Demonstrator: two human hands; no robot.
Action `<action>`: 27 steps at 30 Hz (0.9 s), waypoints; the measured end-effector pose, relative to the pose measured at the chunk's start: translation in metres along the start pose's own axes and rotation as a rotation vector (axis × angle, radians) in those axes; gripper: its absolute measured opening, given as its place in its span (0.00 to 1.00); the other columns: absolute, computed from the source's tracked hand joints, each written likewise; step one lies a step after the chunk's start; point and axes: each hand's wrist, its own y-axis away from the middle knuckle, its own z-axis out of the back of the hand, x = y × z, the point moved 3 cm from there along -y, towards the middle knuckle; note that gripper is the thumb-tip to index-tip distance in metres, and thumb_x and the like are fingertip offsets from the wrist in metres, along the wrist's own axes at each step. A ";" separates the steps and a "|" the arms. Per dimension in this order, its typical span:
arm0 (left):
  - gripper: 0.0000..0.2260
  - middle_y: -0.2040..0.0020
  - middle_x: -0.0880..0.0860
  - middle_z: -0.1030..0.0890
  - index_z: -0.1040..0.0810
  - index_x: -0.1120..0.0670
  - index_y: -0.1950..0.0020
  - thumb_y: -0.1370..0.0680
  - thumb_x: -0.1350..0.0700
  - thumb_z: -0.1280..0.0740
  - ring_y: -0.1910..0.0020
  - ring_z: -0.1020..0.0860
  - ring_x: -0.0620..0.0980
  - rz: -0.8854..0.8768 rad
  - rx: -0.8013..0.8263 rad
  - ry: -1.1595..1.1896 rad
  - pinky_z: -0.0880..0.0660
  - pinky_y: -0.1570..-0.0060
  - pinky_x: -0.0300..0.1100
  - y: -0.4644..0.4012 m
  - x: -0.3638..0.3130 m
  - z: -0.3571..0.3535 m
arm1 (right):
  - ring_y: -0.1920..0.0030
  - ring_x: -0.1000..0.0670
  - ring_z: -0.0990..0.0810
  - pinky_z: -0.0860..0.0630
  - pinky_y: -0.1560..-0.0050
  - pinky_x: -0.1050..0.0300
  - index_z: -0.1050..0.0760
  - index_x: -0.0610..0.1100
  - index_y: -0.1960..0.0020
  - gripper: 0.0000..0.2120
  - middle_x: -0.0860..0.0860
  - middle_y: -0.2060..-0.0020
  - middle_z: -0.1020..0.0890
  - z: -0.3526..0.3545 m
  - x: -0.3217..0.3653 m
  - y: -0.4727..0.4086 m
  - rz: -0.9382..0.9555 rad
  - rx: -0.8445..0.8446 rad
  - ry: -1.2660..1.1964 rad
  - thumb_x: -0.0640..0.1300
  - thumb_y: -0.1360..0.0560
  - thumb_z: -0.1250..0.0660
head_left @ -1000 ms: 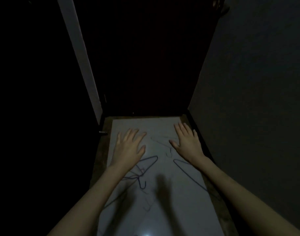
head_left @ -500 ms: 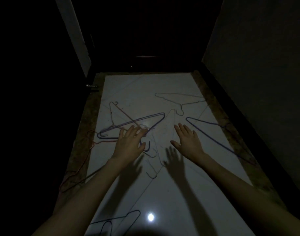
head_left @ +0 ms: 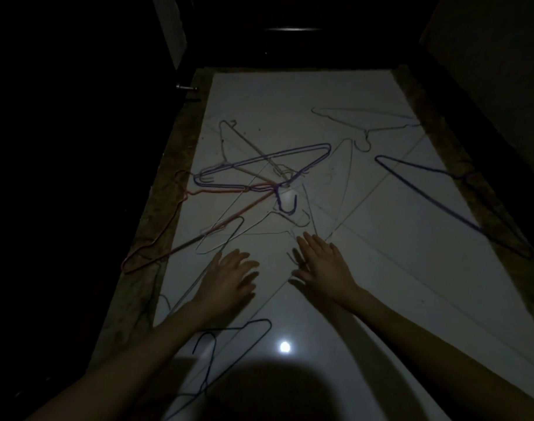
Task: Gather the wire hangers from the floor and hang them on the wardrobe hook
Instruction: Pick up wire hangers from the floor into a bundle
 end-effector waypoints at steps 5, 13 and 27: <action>0.17 0.27 0.50 0.36 0.24 0.46 0.39 0.26 0.44 0.32 0.26 0.43 0.50 0.090 0.100 0.149 0.50 0.27 0.49 0.026 0.008 -0.043 | 0.24 0.48 0.55 0.56 0.26 0.45 0.56 0.49 0.23 0.40 0.49 0.23 0.54 -0.027 0.006 0.005 0.001 0.041 -0.065 0.63 0.25 0.41; 0.04 0.34 0.48 0.28 0.18 0.51 0.58 0.28 0.52 0.29 0.34 0.38 0.48 0.113 -0.082 0.195 0.38 0.36 0.43 0.048 0.008 -0.063 | 0.24 0.48 0.58 0.60 0.26 0.44 0.58 0.49 0.23 0.42 0.49 0.23 0.57 -0.065 0.015 0.025 0.039 0.111 -0.037 0.68 0.27 0.44; 0.09 0.45 0.47 0.28 0.23 0.51 0.50 0.28 0.53 0.29 0.43 0.35 0.47 0.279 -0.221 0.274 0.39 0.48 0.36 0.064 0.020 -0.054 | 0.31 0.50 0.42 0.47 0.28 0.45 0.27 0.53 0.39 0.21 0.52 0.31 0.34 -0.080 0.057 0.030 0.083 -0.015 -0.186 0.61 0.28 0.36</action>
